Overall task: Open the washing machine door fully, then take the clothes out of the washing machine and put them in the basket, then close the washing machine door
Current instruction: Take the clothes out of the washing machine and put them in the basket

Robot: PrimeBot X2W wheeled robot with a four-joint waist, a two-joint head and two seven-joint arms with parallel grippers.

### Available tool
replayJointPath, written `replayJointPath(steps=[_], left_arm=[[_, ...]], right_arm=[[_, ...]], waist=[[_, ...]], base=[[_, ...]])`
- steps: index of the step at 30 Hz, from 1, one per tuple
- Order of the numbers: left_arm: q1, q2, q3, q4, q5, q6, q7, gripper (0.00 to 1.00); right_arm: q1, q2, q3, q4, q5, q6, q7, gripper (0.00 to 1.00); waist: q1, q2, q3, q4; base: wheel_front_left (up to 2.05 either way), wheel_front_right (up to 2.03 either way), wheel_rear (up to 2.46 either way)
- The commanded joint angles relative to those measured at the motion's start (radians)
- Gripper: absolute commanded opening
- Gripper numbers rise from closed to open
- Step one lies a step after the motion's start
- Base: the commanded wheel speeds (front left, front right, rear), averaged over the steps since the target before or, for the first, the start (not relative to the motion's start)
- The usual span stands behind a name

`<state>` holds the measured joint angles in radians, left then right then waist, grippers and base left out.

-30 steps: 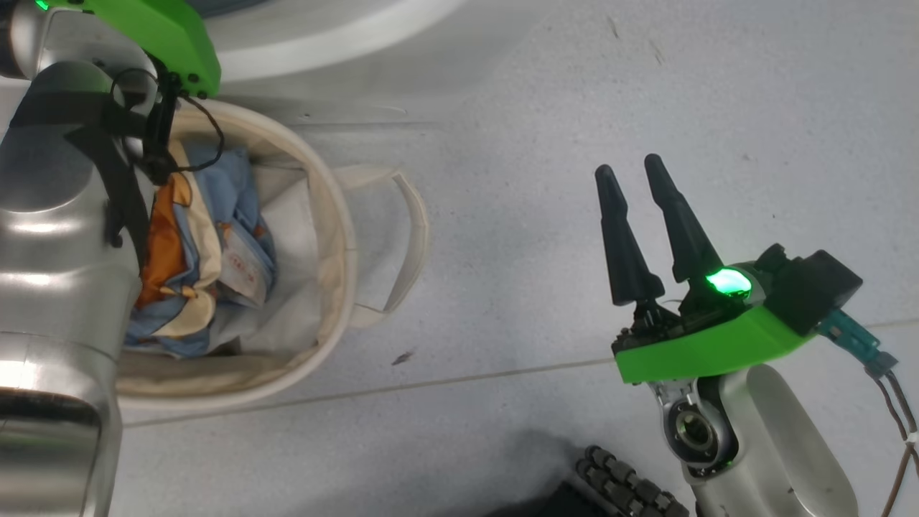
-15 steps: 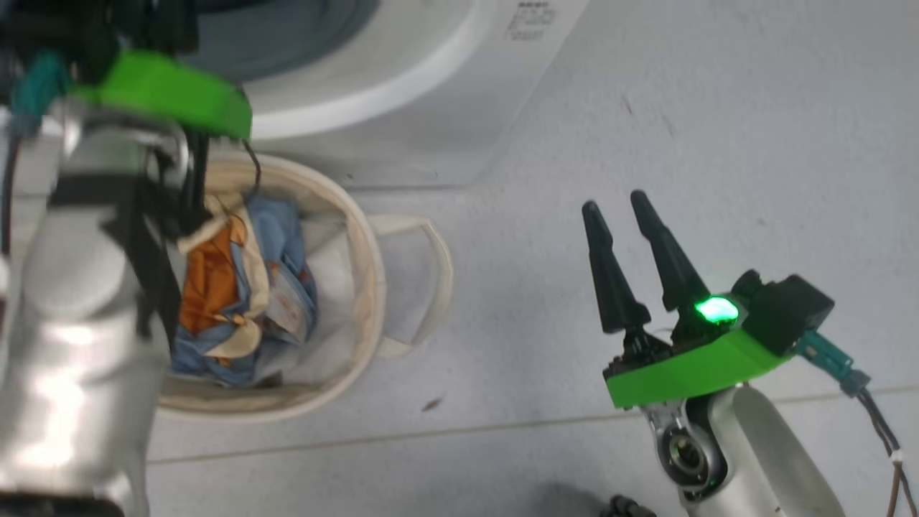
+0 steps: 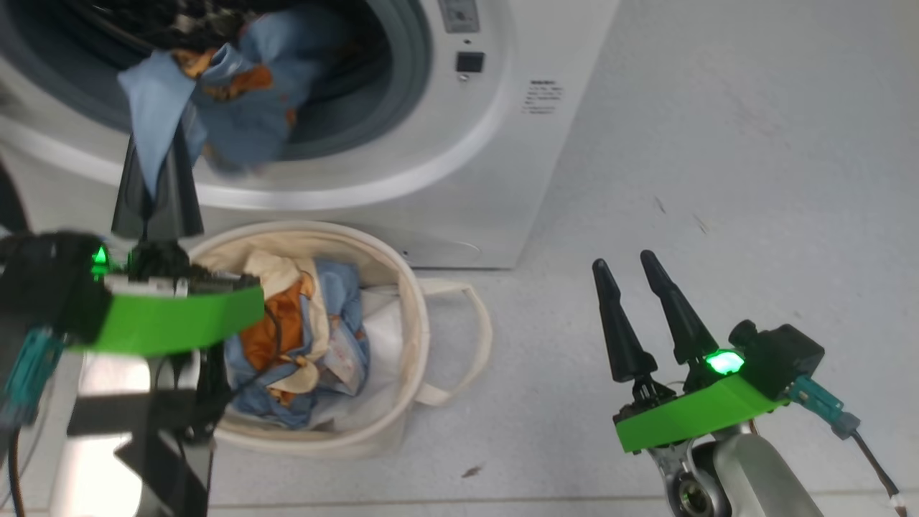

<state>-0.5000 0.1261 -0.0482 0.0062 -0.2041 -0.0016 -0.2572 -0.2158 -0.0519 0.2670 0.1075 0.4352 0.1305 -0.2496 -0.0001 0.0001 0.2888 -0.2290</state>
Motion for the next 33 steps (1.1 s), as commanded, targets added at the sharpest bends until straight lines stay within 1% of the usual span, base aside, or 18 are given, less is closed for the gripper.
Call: replayJointPath(steps=[1,8,14,16,23,28,33], left_arm=[[0.009,-0.001,0.05,-0.072,0.002,-0.006,-0.004,0.0],[0.063,-0.051,0.098,-0.258,0.026,-0.031,-0.004,0.0],[0.065,-0.068,0.12,-0.386,0.057,-0.05,-0.004,0.0],[0.068,-0.069,0.123,-0.401,0.058,-0.052,-0.004,0.0],[0.094,-0.074,0.113,-0.377,0.075,-0.06,-0.004,0.0],[0.117,-0.075,0.112,-0.306,0.083,-0.063,-0.005,0.0],[0.142,-0.076,0.137,-0.237,0.089,-0.057,-0.005,0.0]], right_arm=[[0.005,0.002,0.019,-0.029,-0.007,0.0,-0.012,1.0],[0.013,0.002,0.026,-0.023,-0.012,0.0,-0.012,1.0],[0.012,0.002,0.02,-0.02,-0.01,0.0,-0.012,1.0],[0.013,0.002,0.02,-0.019,-0.009,0.0,-0.012,1.0],[0.021,0.002,0.023,-0.013,-0.005,0.0,-0.012,1.0],[0.017,0.002,0.022,-0.011,-0.002,0.0,-0.012,1.0],[0.017,0.002,0.017,-0.011,0.003,0.0,-0.012,1.0]], waist=[[0.0001,-0.0001,-0.029,0.03],[0.0001,-0.0001,-0.046,0.046],[0.0001,-0.0001,-0.055,0.043],[0.0001,-0.0001,-0.057,0.042],[0.0001,-0.0001,-0.06,0.042],[0.0001,-0.0001,-0.053,0.038],[0.0001,-0.0001,-0.039,0.04]], base=[[0.0,0.0,0.0],[0.0,0.0,0.0],[0.0,0.0,0.0],[0.0,0.0,0.0],[0.0,0.0,0.0],[0.0,0.0,0.0],[0.0,0.0,0.0]])
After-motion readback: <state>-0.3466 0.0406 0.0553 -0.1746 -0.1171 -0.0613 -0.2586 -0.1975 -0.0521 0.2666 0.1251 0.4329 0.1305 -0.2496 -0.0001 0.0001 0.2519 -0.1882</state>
